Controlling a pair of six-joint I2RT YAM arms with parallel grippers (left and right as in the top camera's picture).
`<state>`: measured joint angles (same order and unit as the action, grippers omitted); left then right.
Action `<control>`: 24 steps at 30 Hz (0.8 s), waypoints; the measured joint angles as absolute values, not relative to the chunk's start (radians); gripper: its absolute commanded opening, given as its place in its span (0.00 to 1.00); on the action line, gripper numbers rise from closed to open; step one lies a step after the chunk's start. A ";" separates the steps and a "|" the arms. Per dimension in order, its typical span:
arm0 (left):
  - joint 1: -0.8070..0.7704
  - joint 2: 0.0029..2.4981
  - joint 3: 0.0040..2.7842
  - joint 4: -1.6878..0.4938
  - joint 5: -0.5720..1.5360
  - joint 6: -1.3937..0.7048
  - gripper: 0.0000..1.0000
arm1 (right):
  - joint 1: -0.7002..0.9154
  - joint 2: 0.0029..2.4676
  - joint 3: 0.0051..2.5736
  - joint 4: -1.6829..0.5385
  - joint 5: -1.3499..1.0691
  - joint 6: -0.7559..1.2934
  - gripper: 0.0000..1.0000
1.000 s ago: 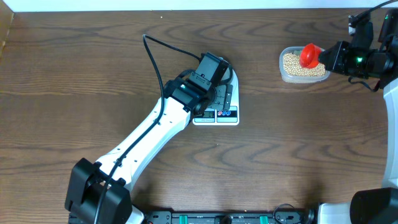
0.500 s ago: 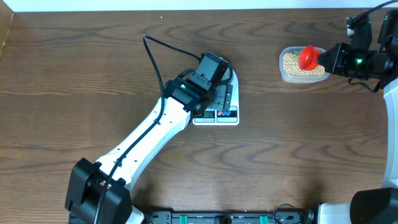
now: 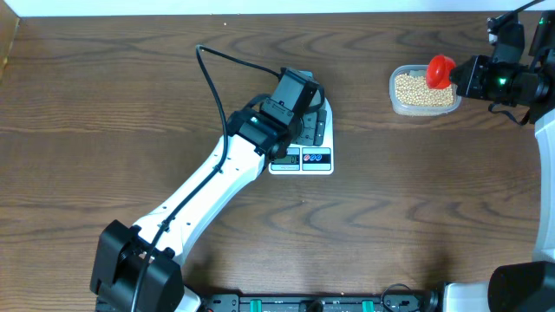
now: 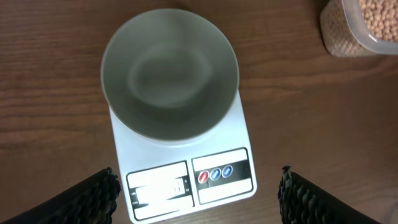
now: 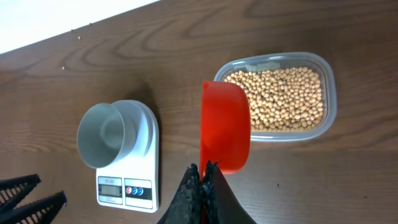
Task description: Scoop item into bowl and weigh 50g on scale
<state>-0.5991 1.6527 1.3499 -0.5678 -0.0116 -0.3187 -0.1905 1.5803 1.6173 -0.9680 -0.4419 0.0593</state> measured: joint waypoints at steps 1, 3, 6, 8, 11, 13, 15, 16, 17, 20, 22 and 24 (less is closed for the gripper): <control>-0.596 1.653 1.350 -0.565 -0.013 -0.322 0.84 | -0.191 1.580 1.617 -0.963 -0.439 0.059 0.01; -0.585 1.653 1.350 -0.563 -0.015 -0.333 0.84 | -0.191 1.580 1.617 -0.955 -0.434 0.059 0.01; -0.576 1.653 1.350 -0.560 -0.019 -0.343 0.84 | -0.191 1.580 1.617 -0.938 -0.429 0.059 0.01; -0.576 1.653 1.350 -0.560 -0.023 -0.344 0.84 | -0.191 1.580 1.617 -0.919 -0.428 0.059 0.01; -0.576 1.653 1.350 -0.573 -0.026 -0.344 0.84 | -0.191 1.580 1.617 -0.900 -0.428 0.058 0.01; -0.576 1.653 1.350 -0.602 -0.026 -0.339 0.84 | -0.191 1.580 1.617 -0.896 -0.426 0.058 0.01; -0.576 1.653 1.350 -0.632 -0.027 -0.311 0.84 | -0.191 1.580 1.617 -0.893 -0.426 0.059 0.01; -0.576 1.653 1.350 -0.641 -0.027 -0.286 0.84 | -0.191 1.580 1.617 -0.892 -0.426 0.058 0.01; -0.576 1.653 1.350 -0.649 -0.028 -0.257 0.84 | -0.191 1.580 1.617 -0.892 -0.426 0.058 0.01; -0.576 1.645 1.350 -0.678 -0.029 -0.152 0.84 | -0.191 1.580 1.617 -0.892 -0.426 0.059 0.01; -0.576 1.625 1.350 -0.700 -0.029 -0.085 0.84 | -0.191 1.580 1.617 -0.892 -0.426 0.059 0.01; -0.576 1.586 1.350 -0.719 -0.029 -0.024 0.84 | -0.191 1.580 1.617 -0.892 -0.426 0.058 0.01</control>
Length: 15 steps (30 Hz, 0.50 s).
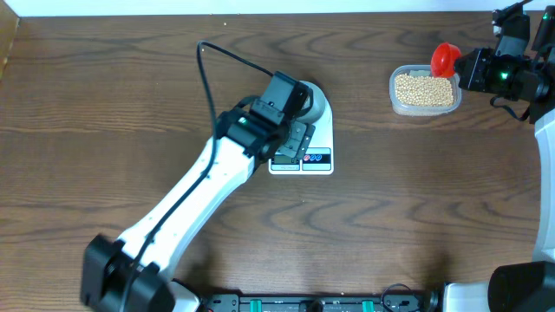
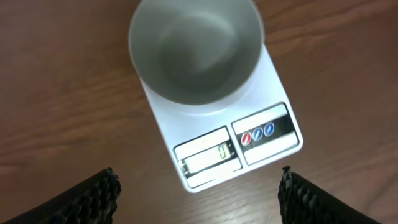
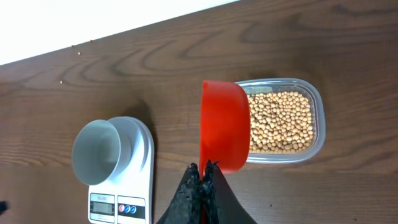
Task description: Scoop item into bowl and weigh 50g on scale
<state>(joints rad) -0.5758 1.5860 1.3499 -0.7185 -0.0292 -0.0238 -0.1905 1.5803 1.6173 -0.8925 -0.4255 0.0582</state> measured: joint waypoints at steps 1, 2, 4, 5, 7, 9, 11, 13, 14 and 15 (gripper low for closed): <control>-0.576 1.565 1.350 -0.725 -0.029 -0.003 0.85 | -0.191 1.580 1.617 -0.892 -0.426 0.058 0.01; -0.576 1.531 1.350 -0.729 -0.030 0.020 0.85 | -0.191 1.580 1.617 -0.892 -0.426 0.058 0.01; -0.576 1.482 1.350 -0.730 -0.029 0.045 0.85 | -0.191 1.580 1.617 -0.892 -0.426 0.059 0.01; -0.576 1.464 1.350 -0.733 -0.030 0.054 0.85 | -0.191 1.580 1.617 -0.893 -0.426 0.059 0.01; -0.576 1.432 1.350 -0.748 -0.030 0.070 0.85 | -0.191 1.580 1.617 -0.892 -0.426 0.058 0.01; -0.576 1.420 1.350 -0.778 -0.030 0.099 0.85 | -0.191 1.580 1.617 -0.893 -0.426 0.058 0.01; -0.576 1.424 1.349 -0.801 -0.030 0.132 0.85 | -0.191 1.580 1.617 -0.892 -0.426 0.058 0.01; -0.573 1.435 1.349 -0.804 -0.029 0.156 0.85 | -0.191 1.580 1.617 -0.892 -0.426 0.058 0.01; -0.570 1.440 1.349 -0.804 -0.029 0.162 0.85 | -0.191 1.580 1.617 -0.892 -0.426 0.058 0.01; -0.566 1.448 1.349 -0.804 -0.029 0.167 0.85 | -0.191 1.580 1.617 -0.892 -0.426 0.058 0.01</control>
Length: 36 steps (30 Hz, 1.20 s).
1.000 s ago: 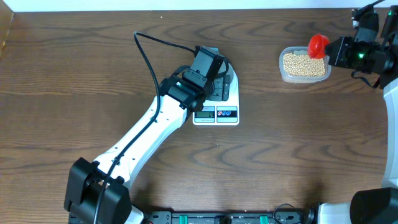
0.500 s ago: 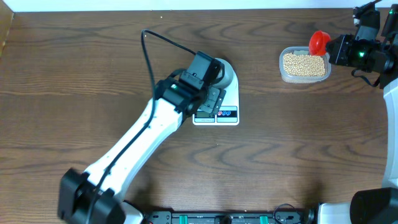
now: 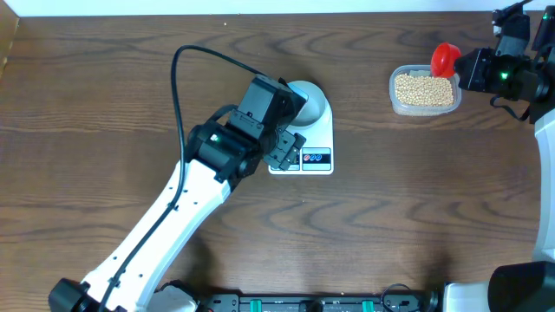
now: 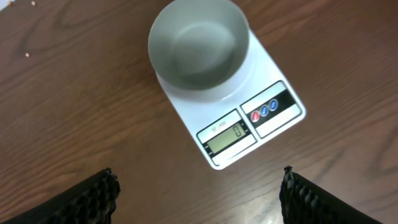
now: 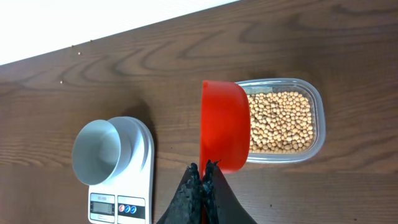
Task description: Scoop item into bowl and weigh 50g on scale
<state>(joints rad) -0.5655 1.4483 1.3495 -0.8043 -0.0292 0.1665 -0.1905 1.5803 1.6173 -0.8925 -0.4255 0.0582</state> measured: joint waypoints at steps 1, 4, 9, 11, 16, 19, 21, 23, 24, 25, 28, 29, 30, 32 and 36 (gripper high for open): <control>-0.560 1.457 1.349 -0.804 -0.029 0.172 0.85 | -0.191 1.580 1.617 -0.893 -0.426 0.059 0.01; -0.546 1.487 1.349 -0.805 -0.030 0.184 0.85 | -0.191 1.580 1.617 -0.892 -0.426 0.058 0.01; -0.544 1.510 1.348 -0.809 -0.029 0.178 0.98 | -0.191 1.580 1.617 -0.892 -0.425 0.059 0.01; -0.544 1.510 1.348 -0.811 -0.029 0.176 0.98 | -0.191 1.580 1.617 -0.892 -0.425 0.058 0.01; -0.544 1.510 1.348 -0.811 -0.029 0.176 0.98 | -0.191 1.580 1.617 -0.891 -0.425 0.058 0.01; -0.544 1.510 1.348 -0.811 -0.029 0.176 0.98 | -0.191 1.580 1.617 -0.892 -0.425 0.059 0.01; -0.544 1.510 1.348 -0.811 -0.030 0.176 0.98 | -0.191 1.580 1.617 -0.892 -0.425 0.058 0.01; -0.544 1.510 1.348 -0.811 -0.029 0.176 0.98 | -0.191 1.580 1.617 -0.893 -0.425 0.058 0.01; -0.544 1.510 1.348 -0.811 -0.029 0.176 0.98 | -0.191 1.580 1.617 -0.893 -0.425 0.058 0.01; -0.544 1.510 1.348 -0.811 -0.029 0.176 0.98 | -0.191 1.580 1.617 -0.895 -0.425 0.058 0.01; -0.544 1.510 1.348 -0.811 -0.029 0.176 0.98 | -0.191 1.580 1.617 -0.907 -0.425 0.059 0.01; -0.544 1.510 1.348 -0.811 -0.030 0.176 0.98 | -0.191 1.580 1.617 -0.912 -0.425 0.058 0.01; -0.544 1.510 1.348 -0.811 -0.030 0.176 0.98 | -0.191 1.580 1.617 -0.915 -0.425 0.058 0.01; -0.544 1.510 1.348 -0.811 -0.029 0.176 0.98 | -0.191 1.580 1.617 -0.917 -0.424 0.058 0.01; -0.544 1.510 1.348 -0.811 -0.029 0.176 0.98 | -0.191 1.580 1.617 -0.918 -0.425 0.055 0.01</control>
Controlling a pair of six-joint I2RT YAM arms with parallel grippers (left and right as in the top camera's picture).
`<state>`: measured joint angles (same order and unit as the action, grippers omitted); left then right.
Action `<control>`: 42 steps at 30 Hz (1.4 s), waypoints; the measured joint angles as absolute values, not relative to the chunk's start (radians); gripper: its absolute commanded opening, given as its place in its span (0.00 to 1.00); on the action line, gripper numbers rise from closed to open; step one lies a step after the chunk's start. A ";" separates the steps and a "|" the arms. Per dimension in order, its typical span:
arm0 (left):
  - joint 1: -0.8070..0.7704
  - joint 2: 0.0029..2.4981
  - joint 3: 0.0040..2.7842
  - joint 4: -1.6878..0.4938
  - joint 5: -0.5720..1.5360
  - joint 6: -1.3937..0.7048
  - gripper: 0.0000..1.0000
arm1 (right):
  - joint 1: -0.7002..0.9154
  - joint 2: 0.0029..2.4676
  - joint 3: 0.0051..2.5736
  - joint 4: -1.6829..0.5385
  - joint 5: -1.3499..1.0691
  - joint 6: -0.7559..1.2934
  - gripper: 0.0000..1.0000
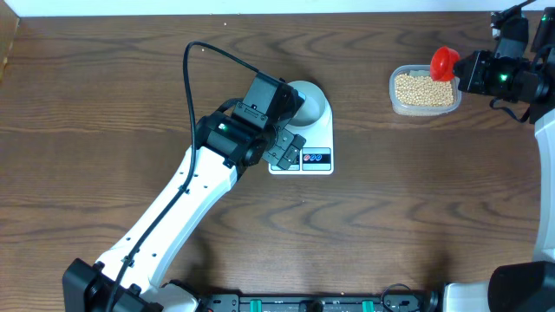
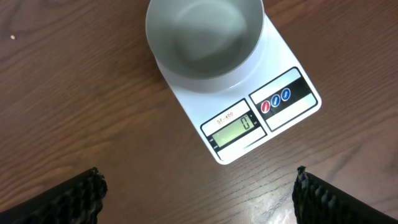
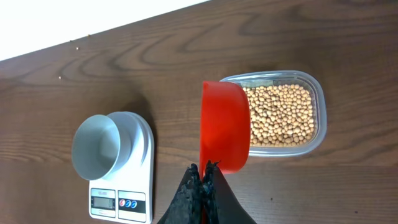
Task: Scoop item into bowl and weigh 50g on scale
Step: 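Lower the scoop with the right gripper into the soybean tub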
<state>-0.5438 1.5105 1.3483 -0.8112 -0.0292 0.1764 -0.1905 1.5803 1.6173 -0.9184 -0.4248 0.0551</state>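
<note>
A white scale (image 2: 283, 106) carries an empty grey bowl (image 2: 204, 37); its display (image 2: 233, 129) reads 0. My left gripper (image 2: 199, 196) hangs open above the bare table just in front of the scale, holding nothing. In the overhead view the left gripper (image 1: 290, 149) hides the scale's (image 1: 316, 160) left part. My right gripper (image 3: 203, 173) is shut on the handle of a red scoop (image 3: 225, 127), held on edge at the far right corner of a clear tub of beans (image 3: 283, 115). The scoop's inside is hidden in the right wrist view; the overhead scoop (image 1: 443, 61) shows no beans.
The tub (image 1: 423, 90) stands at the back right, about a hand's width right of the bowl (image 1: 310, 102). A black cable (image 1: 208, 65) loops from the left arm over the table behind the scale. The table's far edge (image 3: 93, 37) runs close behind scale and tub.
My left gripper has come a little nearer the scale, which looks larger and sits further right in its view. The right wrist view shifted slightly; the scoop stays by the tub.
At first my left gripper was low, right over the bowl and scale, and the scoop was over the beans. Then the left gripper stood higher and the display read 0, with the scoop at the tub's far corner. Both have kept near those places since.
</note>
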 measured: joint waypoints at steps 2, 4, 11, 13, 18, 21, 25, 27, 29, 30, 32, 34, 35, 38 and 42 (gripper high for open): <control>-0.544 1.510 1.348 -0.811 -0.030 0.176 0.98 | -0.191 1.580 1.617 -0.920 -0.425 0.044 0.01; -0.544 1.510 1.348 -0.811 -0.029 0.176 0.98 | -0.191 1.580 1.618 -0.931 -0.425 0.035 0.01; -0.544 1.510 1.348 -0.811 -0.029 0.176 0.98 | -0.191 1.580 1.646 -0.976 -0.373 0.002 0.01; -0.544 1.510 1.348 -0.811 -0.029 0.176 0.98 | -0.191 1.580 1.655 -0.968 -0.338 -0.013 0.01; -0.544 1.510 1.348 -0.811 -0.030 0.176 0.98 | -0.191 1.593 1.657 -0.947 -0.285 -0.074 0.01; -0.544 1.510 1.348 -0.811 -0.029 0.176 0.98 | -0.191 1.625 1.659 -0.926 -0.268 -0.107 0.01; -0.544 1.510 1.348 -0.811 -0.029 0.176 0.98 | -0.191 1.682 1.660 -0.919 -0.242 -0.129 0.01; -0.544 1.510 1.348 -0.811 -0.029 0.176 0.98 | -0.191 1.712 1.660 -0.918 -0.233 -0.140 0.01; -0.544 1.510 1.348 -0.811 -0.029 0.176 0.98 | -0.191 1.745 1.660 -0.918 -0.228 -0.153 0.01; -0.544 1.510 1.348 -0.811 -0.029 0.176 0.98 | -0.191 1.760 1.660 -0.918 -0.227 -0.161 0.01; -0.544 1.510 1.348 -0.811 -0.029 0.176 0.98 | -0.191 1.792 1.660 -0.913 -0.225 -0.174 0.01; -0.544 1.510 1.348 -0.811 -0.029 0.176 0.98 | -0.191 1.818 1.660 -0.903 -0.223 -0.179 0.01; -0.544 1.510 1.348 -0.811 -0.029 0.176 0.98 | -0.191 1.831 1.660 -0.896 -0.223 -0.183 0.01; -0.544 1.510 1.348 -0.811 -0.029 0.176 0.98 | -0.191 1.868 1.660 -0.883 -0.221 -0.189 0.01; -0.544 1.510 1.348 -0.811 -0.029 0.176 0.98 | -0.191 1.905 1.660 -0.870 -0.219 -0.191 0.01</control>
<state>-0.5438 1.5105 1.3483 -0.8112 -0.0292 0.1764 -0.1905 1.9045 1.6600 -0.8700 -0.2192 -0.1913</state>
